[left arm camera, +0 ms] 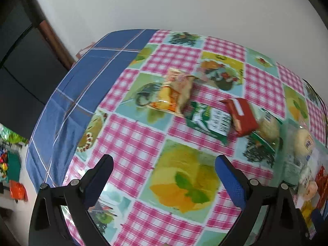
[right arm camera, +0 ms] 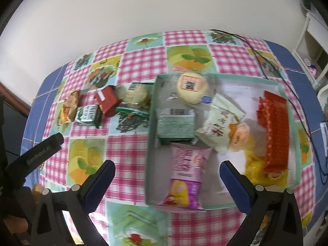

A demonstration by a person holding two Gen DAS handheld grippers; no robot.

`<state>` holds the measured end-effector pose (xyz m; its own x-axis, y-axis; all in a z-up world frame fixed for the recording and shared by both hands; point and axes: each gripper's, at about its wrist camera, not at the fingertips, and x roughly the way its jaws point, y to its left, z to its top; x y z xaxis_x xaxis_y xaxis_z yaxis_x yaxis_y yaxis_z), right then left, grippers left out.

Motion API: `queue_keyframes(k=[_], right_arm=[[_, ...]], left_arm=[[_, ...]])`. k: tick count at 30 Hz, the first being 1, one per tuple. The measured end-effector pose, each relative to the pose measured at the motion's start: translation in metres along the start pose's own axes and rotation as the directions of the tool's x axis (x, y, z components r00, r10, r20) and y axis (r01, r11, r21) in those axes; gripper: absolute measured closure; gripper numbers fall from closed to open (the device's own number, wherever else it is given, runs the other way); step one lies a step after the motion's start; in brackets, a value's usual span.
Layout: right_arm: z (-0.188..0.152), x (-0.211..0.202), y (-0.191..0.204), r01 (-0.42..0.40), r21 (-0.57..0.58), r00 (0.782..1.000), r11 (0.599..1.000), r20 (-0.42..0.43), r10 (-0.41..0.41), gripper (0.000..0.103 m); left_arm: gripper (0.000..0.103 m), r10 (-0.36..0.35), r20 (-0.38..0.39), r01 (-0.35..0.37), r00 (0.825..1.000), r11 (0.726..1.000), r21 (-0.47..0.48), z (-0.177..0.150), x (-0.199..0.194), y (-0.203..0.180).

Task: Organize snacks
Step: 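Move both tools back over the loose snacks beside the tray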

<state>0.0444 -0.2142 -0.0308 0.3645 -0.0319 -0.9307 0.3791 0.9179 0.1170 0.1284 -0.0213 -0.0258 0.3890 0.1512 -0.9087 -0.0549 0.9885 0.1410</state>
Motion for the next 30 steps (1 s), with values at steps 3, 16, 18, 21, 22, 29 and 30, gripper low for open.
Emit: queue_keyframes(k=[3, 16, 18, 21, 22, 29, 30], right_arm=[[0.000, 0.004, 0.011, -0.022, -0.014, 1.000, 1.000, -0.001, 0.022, 0.000], [0.013, 0.019, 0.041, -0.091, -0.031, 0.995, 0.995, 0.030, 0.092, 0.000], [0.018, 0.019, 0.044, -0.098, -0.032, 0.994, 0.995, 0.044, 0.099, 0.000], [0.025, 0.021, 0.050, -0.108, -0.048, 0.992, 0.993, 0.065, 0.111, 0.000], [0.028, 0.022, 0.053, -0.110, -0.056, 0.991, 0.992, 0.069, 0.113, 0.000], [0.046, 0.027, 0.067, -0.110, -0.102, 0.987, 0.989, 0.109, 0.121, 0.000], [0.049, 0.028, 0.067, -0.108, -0.103, 0.986, 0.989, 0.116, 0.119, 0.000]], left_arm=[[0.004, 0.007, -0.002, -0.007, 1.000, 1.000, -0.022, 0.003, 0.004, 0.012], [0.004, -0.030, -0.001, 0.030, 1.000, 0.999, -0.045, 0.023, 0.016, 0.031], [0.004, -0.034, 0.007, 0.034, 0.999, 0.999, -0.033, 0.029, 0.017, 0.032], [0.004, -0.044, 0.025, 0.044, 0.999, 0.999, -0.023, 0.038, 0.017, 0.033], [0.004, -0.045, 0.032, 0.045, 0.998, 0.999, -0.022, 0.041, 0.017, 0.034], [0.004, -0.072, 0.056, 0.073, 0.996, 0.997, -0.030, 0.055, 0.024, 0.037], [0.004, -0.079, 0.054, 0.080, 0.995, 0.996, -0.025, 0.056, 0.027, 0.036]])
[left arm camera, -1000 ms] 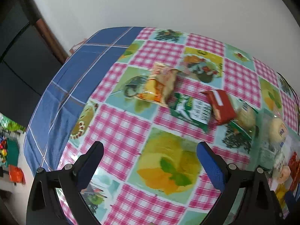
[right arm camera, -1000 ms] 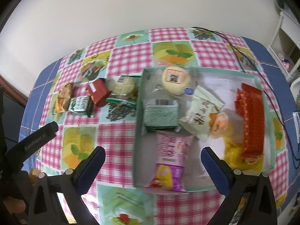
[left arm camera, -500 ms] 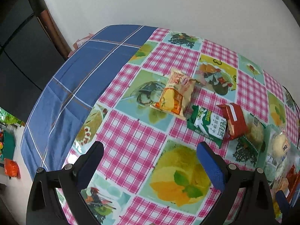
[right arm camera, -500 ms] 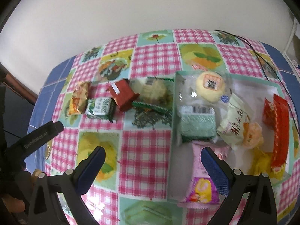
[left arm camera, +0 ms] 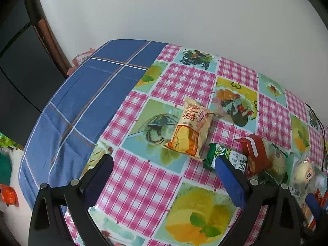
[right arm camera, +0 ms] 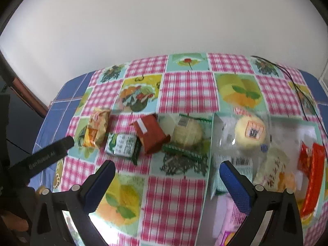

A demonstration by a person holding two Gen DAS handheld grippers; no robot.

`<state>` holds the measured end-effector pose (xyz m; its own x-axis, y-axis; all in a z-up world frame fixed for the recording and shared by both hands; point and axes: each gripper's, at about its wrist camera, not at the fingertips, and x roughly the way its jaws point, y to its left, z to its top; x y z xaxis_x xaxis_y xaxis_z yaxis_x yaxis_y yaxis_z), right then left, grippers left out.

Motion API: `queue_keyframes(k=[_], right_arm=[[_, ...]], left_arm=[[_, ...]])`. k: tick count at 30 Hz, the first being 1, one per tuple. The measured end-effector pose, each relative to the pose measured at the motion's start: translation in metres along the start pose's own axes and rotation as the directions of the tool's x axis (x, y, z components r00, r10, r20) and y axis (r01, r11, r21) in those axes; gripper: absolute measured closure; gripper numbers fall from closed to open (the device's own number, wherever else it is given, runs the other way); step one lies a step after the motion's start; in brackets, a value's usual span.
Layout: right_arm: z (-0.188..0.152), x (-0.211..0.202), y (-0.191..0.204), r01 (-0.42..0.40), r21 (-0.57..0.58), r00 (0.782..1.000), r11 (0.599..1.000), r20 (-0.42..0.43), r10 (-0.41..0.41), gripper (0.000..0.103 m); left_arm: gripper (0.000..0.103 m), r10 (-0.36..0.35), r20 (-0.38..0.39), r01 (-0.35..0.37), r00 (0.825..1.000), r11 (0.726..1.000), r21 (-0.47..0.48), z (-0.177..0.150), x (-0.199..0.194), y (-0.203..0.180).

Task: Organize snacks
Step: 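Move both tools back over the loose snacks beside the tray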

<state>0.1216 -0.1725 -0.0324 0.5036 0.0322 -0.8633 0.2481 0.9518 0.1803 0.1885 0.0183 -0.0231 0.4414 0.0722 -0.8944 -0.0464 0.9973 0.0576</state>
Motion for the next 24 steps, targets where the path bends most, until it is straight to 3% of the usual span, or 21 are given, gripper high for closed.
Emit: queue_keyframes(k=[5, 15, 24], right_arm=[[0.010, 0.015, -0.003, -0.001, 0.001, 1.000, 1.000, 0.012, 0.001, 0.002], [0.022, 0.052, -0.017, 0.019, 0.044, 1.000, 0.999, -0.023, -0.018, 0.036], [0.033, 0.075, -0.024, 0.086, 0.058, 0.989, 0.995, -0.123, -0.079, 0.043]], left_arm=[[0.004, -0.028, -0.014, 0.028, 1.000, 1.000, 0.002, 0.005, 0.011, -0.006], [0.004, -0.066, -0.063, 0.067, 0.996, 0.997, 0.024, 0.005, 0.032, -0.031], [0.004, -0.122, -0.089, 0.127, 0.989, 0.990, 0.058, 0.004, 0.040, -0.051]])
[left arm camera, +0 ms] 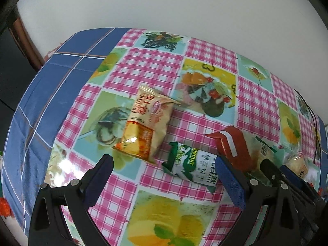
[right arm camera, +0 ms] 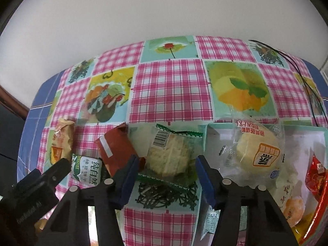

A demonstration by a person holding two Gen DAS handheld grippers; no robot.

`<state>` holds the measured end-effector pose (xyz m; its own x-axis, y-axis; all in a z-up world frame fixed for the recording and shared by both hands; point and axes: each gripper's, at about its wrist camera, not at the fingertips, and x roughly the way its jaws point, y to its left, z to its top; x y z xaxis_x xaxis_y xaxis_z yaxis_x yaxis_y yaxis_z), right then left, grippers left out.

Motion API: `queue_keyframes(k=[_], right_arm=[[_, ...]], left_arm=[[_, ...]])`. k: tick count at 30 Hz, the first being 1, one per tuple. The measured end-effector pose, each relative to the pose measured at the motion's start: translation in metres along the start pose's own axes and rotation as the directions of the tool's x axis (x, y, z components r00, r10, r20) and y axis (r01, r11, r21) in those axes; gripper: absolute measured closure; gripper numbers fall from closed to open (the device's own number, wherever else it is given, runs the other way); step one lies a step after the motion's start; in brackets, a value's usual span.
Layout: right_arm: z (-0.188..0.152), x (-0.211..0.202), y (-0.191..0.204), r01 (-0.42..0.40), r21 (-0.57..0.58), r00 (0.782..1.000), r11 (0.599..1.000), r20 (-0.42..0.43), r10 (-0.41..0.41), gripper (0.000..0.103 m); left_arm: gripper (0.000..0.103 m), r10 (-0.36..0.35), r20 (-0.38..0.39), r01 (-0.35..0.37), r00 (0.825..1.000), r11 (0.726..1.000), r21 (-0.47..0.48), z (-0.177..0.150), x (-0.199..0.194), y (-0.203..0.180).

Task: Organize snacks
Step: 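Move both tools back over the loose snacks beside the tray, then grasp green BISCUIT pack with left tool while right tool grasps green-wrapped cake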

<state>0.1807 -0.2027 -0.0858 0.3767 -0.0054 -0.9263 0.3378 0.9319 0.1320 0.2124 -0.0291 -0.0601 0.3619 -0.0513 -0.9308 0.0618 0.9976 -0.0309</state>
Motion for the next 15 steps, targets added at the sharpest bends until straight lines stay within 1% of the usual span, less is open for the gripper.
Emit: queue_keyframes(k=[4, 6, 9, 10, 11, 12, 15], right_arm=[[0.006, 0.008, 0.002, 0.032, 0.009, 0.998, 0.999, -0.046, -0.031, 0.045], [0.008, 0.011, 0.001, 0.039, 0.019, 0.998, 0.999, -0.058, -0.038, 0.046], [0.010, 0.016, 0.004, 0.057, 0.004, 0.996, 0.998, -0.075, -0.057, 0.046], [0.011, 0.017, 0.004, 0.056, 0.004, 0.995, 0.998, -0.080, -0.055, 0.046], [0.011, 0.019, 0.005, 0.054, 0.006, 0.995, 0.999, -0.084, -0.053, 0.046], [0.012, 0.020, 0.006, 0.054, 0.002, 0.995, 0.999, -0.084, -0.054, 0.047], [0.012, 0.019, 0.006, 0.057, -0.004, 0.995, 0.998, -0.083, -0.058, 0.048]], left_arm=[[0.004, -0.019, 0.004, 0.018, 1.000, 1.000, 0.012, 0.001, 0.000, -0.002], [0.004, -0.031, 0.004, 0.031, 1.000, 0.999, 0.010, 0.002, -0.001, -0.002], [0.004, -0.047, 0.011, 0.047, 0.999, 0.998, 0.029, 0.002, -0.003, -0.007], [0.006, -0.052, 0.014, 0.051, 0.999, 0.998, 0.039, 0.002, -0.004, -0.009], [0.011, -0.052, 0.016, 0.052, 0.998, 0.998, 0.046, 0.002, -0.005, -0.011], [0.013, -0.054, 0.016, 0.053, 0.998, 0.997, 0.053, 0.002, -0.005, -0.012], [0.013, -0.072, 0.004, 0.071, 0.997, 0.996, 0.049, 0.002, -0.002, -0.012]])
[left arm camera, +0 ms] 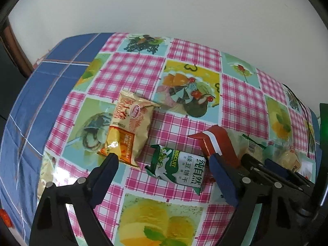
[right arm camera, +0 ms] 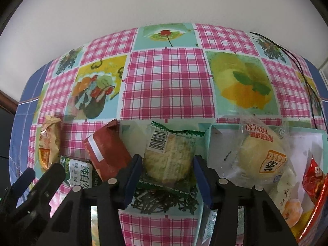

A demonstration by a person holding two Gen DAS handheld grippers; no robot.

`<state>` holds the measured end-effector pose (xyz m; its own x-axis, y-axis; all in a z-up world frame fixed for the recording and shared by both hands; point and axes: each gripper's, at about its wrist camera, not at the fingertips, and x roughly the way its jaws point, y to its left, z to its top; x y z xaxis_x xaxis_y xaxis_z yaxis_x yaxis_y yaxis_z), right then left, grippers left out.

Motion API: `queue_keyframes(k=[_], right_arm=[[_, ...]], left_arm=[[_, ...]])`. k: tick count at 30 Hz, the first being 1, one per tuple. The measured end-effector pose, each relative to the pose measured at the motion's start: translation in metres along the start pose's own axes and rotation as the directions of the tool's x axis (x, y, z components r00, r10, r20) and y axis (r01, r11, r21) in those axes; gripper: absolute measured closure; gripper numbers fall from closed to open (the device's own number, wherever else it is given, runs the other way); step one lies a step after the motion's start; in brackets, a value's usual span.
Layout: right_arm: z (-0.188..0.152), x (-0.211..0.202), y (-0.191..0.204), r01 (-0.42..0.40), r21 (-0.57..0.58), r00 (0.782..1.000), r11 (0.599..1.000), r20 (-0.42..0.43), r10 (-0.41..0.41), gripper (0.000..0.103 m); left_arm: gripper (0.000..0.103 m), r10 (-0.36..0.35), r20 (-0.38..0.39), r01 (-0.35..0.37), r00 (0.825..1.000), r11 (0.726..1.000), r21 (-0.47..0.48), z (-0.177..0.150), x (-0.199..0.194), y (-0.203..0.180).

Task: Organize snacks
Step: 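Grasp green BISCUIT pack with left tool while right tool grasps green-wrapped cake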

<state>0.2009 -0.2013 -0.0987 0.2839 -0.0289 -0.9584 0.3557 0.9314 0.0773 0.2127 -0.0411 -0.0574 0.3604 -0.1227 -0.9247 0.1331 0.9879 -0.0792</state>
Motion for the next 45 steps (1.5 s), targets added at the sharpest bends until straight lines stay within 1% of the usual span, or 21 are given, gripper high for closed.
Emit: queue_keyframes(k=[3, 6, 7, 9, 13, 16, 20, 22, 25, 30, 35, 38, 45], right_arm=[[-0.001, -0.001, -0.001, -0.007, -0.007, 1.000, 1.000, 0.004, 0.007, 0.048], [-0.001, 0.000, 0.000, -0.009, -0.021, 1.000, 1.000, 0.004, 0.009, 0.049], [-0.002, -0.001, -0.001, -0.011, -0.023, 1.000, 1.000, 0.004, 0.011, 0.049], [-0.003, -0.001, 0.000, -0.009, -0.035, 1.000, 0.999, 0.001, 0.009, 0.049], [0.000, -0.001, -0.001, -0.017, -0.048, 1.000, 0.999, -0.012, 0.016, 0.049], [0.002, 0.000, -0.002, -0.031, -0.046, 0.999, 0.998, -0.019, 0.031, 0.049], [0.000, 0.001, 0.004, 0.004, -0.063, 1.000, 0.998, -0.008, -0.004, 0.049], [-0.002, 0.003, 0.008, 0.027, -0.087, 1.000, 0.996, 0.003, -0.026, 0.050], [-0.004, 0.003, 0.011, 0.040, -0.110, 0.999, 0.993, 0.020, -0.039, 0.050], [-0.011, -0.001, 0.008, 0.033, -0.117, 0.999, 0.993, 0.029, -0.030, 0.051], [-0.017, -0.004, 0.006, 0.026, -0.127, 0.999, 0.992, 0.031, -0.022, 0.051], [-0.024, -0.007, 0.006, 0.020, -0.140, 0.999, 0.990, 0.028, -0.017, 0.051], [-0.028, -0.007, 0.009, 0.015, -0.144, 1.000, 0.989, 0.025, -0.011, 0.051]], left_arm=[[0.018, -0.039, -0.020, 0.039, 0.999, 0.999, -0.013, -0.001, 0.005, 0.001], [0.020, -0.032, -0.035, 0.032, 0.999, 0.999, -0.010, -0.002, 0.013, 0.000], [0.021, -0.038, -0.042, 0.037, 0.998, 0.999, -0.014, -0.003, 0.016, 0.001], [0.025, -0.068, -0.057, 0.066, 0.996, 0.997, -0.031, -0.004, 0.021, 0.002], [0.026, -0.101, -0.068, 0.098, 0.993, 0.994, -0.049, -0.004, 0.027, 0.005], [0.026, -0.112, -0.077, 0.107, 0.991, 0.992, -0.067, -0.004, 0.031, 0.007], [0.026, -0.080, -0.073, 0.076, 0.994, 0.996, -0.049, -0.004, 0.030, 0.005], [0.027, -0.076, -0.078, 0.072, 0.994, 0.996, -0.048, -0.004, 0.031, 0.005], [0.027, -0.080, -0.082, 0.075, 0.993, 0.996, -0.053, -0.004, 0.032, 0.006], [0.027, -0.071, -0.089, 0.067, 0.994, 0.997, -0.048, -0.005, 0.033, 0.005], [0.027, -0.085, -0.092, 0.079, 0.992, 0.995, -0.058, -0.003, 0.036, 0.005], [0.027, -0.092, -0.096, 0.088, 0.991, 0.995, -0.047, -0.003, 0.036, 0.002], [0.027, -0.040, -0.101, 0.041, 0.994, 0.999, 0.005, -0.004, 0.040, -0.009]])
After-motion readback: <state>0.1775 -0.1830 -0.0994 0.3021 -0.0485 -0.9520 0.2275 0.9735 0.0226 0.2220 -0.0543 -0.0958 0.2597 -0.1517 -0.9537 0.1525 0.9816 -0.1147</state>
